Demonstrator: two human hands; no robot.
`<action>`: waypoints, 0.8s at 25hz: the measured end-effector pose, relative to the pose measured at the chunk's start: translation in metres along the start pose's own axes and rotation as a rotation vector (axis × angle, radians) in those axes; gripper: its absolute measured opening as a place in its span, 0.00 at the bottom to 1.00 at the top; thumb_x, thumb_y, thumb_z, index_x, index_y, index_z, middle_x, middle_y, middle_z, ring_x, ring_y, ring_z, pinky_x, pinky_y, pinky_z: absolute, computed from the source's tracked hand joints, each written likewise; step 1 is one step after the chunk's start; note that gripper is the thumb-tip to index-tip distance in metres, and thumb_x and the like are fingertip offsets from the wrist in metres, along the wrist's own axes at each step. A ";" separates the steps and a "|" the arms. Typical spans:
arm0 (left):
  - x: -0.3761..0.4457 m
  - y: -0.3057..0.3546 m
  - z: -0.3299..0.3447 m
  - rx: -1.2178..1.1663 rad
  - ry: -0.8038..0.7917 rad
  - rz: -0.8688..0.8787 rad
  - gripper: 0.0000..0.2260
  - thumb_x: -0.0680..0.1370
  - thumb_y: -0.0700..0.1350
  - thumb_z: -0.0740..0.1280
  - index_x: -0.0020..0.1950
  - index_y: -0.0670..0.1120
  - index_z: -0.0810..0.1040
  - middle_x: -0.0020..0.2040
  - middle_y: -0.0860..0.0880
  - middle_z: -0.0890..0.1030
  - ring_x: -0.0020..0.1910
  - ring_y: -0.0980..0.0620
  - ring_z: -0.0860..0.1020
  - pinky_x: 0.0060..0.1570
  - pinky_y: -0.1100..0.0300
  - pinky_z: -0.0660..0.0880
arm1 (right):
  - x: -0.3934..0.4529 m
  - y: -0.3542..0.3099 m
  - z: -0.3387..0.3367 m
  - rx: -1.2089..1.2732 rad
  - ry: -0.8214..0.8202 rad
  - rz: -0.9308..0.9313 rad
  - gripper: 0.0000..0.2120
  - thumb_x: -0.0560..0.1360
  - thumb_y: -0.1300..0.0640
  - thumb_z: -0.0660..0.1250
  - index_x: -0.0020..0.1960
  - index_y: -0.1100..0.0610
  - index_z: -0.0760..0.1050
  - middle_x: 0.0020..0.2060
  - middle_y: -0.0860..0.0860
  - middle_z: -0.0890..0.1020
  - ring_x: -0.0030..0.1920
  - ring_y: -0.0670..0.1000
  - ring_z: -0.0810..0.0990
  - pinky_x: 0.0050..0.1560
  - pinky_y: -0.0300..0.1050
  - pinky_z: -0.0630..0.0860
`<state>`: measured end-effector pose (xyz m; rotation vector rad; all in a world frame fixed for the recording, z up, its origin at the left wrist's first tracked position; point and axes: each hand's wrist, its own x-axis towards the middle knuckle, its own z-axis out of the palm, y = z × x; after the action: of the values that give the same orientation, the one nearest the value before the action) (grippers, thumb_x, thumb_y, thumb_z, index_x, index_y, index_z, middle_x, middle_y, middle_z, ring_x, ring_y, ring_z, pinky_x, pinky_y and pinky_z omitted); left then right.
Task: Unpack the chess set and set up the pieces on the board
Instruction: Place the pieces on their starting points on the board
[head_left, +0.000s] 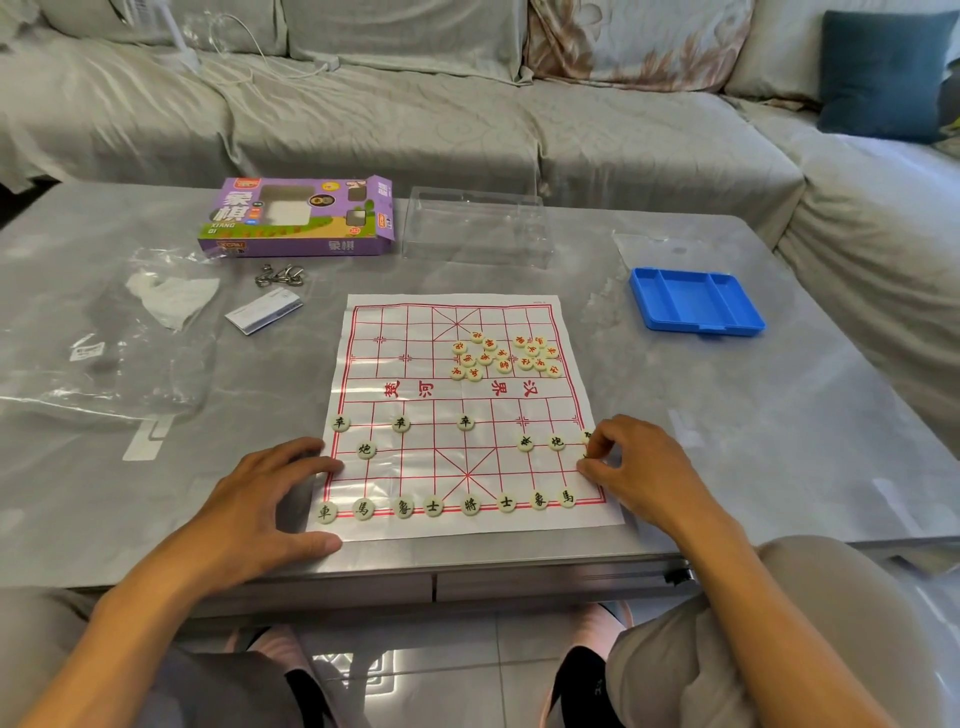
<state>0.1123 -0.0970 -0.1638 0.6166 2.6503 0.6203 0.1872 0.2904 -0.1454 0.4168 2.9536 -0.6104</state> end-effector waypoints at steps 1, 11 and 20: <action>0.000 0.001 0.000 0.002 0.002 0.000 0.31 0.66 0.64 0.73 0.66 0.67 0.63 0.74 0.63 0.56 0.72 0.56 0.56 0.71 0.51 0.59 | 0.001 0.001 -0.001 0.007 0.001 0.005 0.09 0.73 0.45 0.70 0.46 0.49 0.74 0.51 0.43 0.79 0.47 0.47 0.77 0.48 0.39 0.76; -0.001 0.003 -0.001 -0.006 0.003 -0.008 0.31 0.67 0.63 0.73 0.66 0.67 0.63 0.75 0.62 0.56 0.73 0.55 0.55 0.71 0.51 0.59 | 0.001 0.003 -0.003 0.034 -0.090 -0.003 0.07 0.75 0.51 0.70 0.51 0.49 0.76 0.54 0.45 0.79 0.48 0.47 0.77 0.50 0.38 0.76; 0.001 0.001 -0.001 0.001 -0.011 -0.008 0.32 0.66 0.64 0.73 0.66 0.66 0.64 0.75 0.63 0.56 0.73 0.55 0.56 0.71 0.50 0.59 | -0.015 0.015 -0.016 0.060 -0.169 0.043 0.13 0.72 0.50 0.72 0.53 0.49 0.73 0.47 0.41 0.75 0.46 0.46 0.76 0.48 0.36 0.74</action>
<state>0.1113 -0.0959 -0.1627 0.6081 2.6413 0.6121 0.2052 0.3063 -0.1345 0.4111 2.7648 -0.6947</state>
